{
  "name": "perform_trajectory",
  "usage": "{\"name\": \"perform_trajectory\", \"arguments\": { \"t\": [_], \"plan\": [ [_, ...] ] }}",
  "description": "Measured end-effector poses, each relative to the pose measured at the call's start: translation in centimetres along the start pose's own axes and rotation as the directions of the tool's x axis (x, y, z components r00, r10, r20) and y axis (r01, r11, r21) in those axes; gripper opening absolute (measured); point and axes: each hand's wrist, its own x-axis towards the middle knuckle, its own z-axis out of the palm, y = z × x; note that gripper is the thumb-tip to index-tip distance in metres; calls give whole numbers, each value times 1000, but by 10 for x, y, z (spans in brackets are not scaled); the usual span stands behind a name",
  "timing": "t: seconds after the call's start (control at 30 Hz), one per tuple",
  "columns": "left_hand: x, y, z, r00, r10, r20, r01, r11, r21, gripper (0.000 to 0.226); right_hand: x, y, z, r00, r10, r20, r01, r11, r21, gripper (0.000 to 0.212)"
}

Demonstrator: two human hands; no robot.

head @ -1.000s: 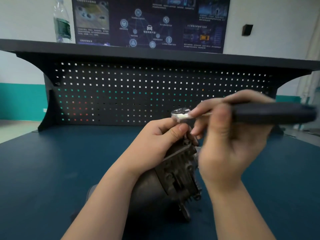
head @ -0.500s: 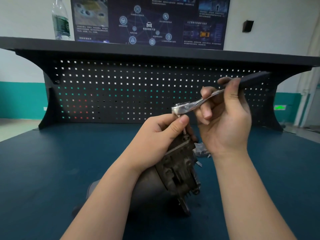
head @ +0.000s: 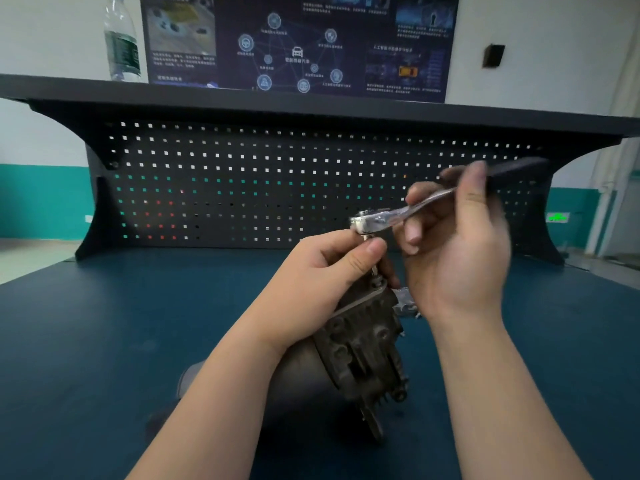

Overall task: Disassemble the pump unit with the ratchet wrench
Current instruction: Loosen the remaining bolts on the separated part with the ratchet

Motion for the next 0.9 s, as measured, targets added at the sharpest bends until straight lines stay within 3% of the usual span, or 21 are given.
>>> {"name": "perform_trajectory", "arguments": {
  "t": [0.03, 0.1, 0.17, 0.2, 0.23, 0.3, 0.37, 0.4, 0.47, 0.63, 0.73, 0.8, 0.9],
  "plan": [
    [0, 0, 0, 1000, 2, -7, -2, 1000, 5, 27, -7, -2, 2, 980, -193, 56, 198, 972, -124, 18],
    [1, 0, 0, 999, 35, -14, -35, 999, 15, 25, -21, -3, 5, 828, -466, 311, 546, 795, -263, 9],
    [2, 1, 0, 998, 64, -1, -64, 998, 8, 22, -28, -2, 7, 684, -520, 511, 711, 632, -309, 7],
    [1, 2, 0, 998, 66, 8, -66, 998, -3, 21, -28, -1, 7, 665, -524, 532, 731, 601, -322, 7],
    [1, 2, 0, 998, 62, 12, -62, 998, -12, 21, -27, -2, 6, 685, -527, 503, 715, 619, -326, 8],
    [-1, 2, 1, 999, 39, 5, -39, 999, -24, 21, -20, -5, 4, 829, -464, 312, 549, 781, -298, 15],
    [-2, 3, 2, 1000, 11, 1, -11, 999, -35, 21, -10, -7, -1, 975, -202, 95, 216, 961, -171, 23],
    [-3, 3, 2, 1000, 0, 3, 0, 999, -33, 21, -4, -7, -4, 998, -39, 47, 42, 997, -71, 26],
    [-3, 4, 2, 1000, -15, 10, 15, 1000, -27, 22, 5, -5, -10, 983, 178, 52, -180, 982, 50, 29],
    [-2, 3, 2, 1000, -8, 25, 9, 999, -47, 22, 22, 9, -11, 857, 499, 126, -515, 832, 208, 33],
    [-1, 2, 2, 1000, -17, 19, 18, 996, -83, 24, 25, 15, -11, 805, 586, 96, -588, 763, 270, 31],
    [-1, 1, 2, 999, -38, 3, 38, 992, -123, 24, 21, 12, -7, 839, 543, 27, -535, 817, 215, 29],
    [0, -2, 2, 999, -32, -9, 30, 991, -133, 19, 10, 2, 1, 980, 196, -32, -194, 980, 51, 23]
  ]
}}
